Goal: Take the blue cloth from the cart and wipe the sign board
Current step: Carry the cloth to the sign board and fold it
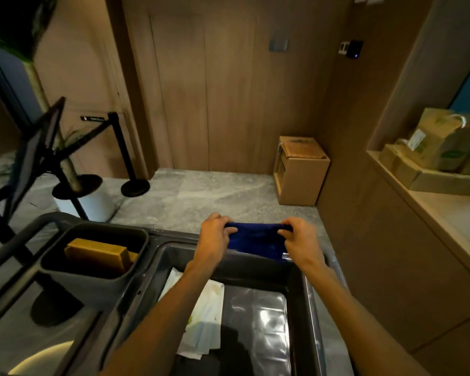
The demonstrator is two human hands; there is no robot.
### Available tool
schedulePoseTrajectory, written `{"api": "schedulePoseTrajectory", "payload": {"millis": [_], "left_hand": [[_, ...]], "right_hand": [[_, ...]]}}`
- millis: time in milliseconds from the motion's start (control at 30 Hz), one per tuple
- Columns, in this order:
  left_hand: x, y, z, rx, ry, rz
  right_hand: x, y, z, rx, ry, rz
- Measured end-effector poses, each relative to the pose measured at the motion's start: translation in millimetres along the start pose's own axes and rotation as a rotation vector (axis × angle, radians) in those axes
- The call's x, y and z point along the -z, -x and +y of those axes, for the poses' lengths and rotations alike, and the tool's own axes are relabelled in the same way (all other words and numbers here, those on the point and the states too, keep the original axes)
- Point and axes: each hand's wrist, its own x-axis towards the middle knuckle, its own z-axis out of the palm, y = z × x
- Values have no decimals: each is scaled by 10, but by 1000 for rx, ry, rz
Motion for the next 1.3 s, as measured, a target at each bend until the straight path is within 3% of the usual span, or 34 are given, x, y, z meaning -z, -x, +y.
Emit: {"api": "schedulePoseTrajectory", "payload": {"millis": [200,400,867,1300], "left_hand": [[599,-135,189,-41,-20,89],[1081,27,101,22,-18,201],[2179,1212,-781,314,-156,530],[3027,3045,-1265,575,-299,770]], "right_hand": [[408,-166,-560,121,89,28],[376,-210,-1033,250,92,-7],[-662,2,-2337,602,-68,-212],[-1556,1192,-3662,908,-235,-448]]}}
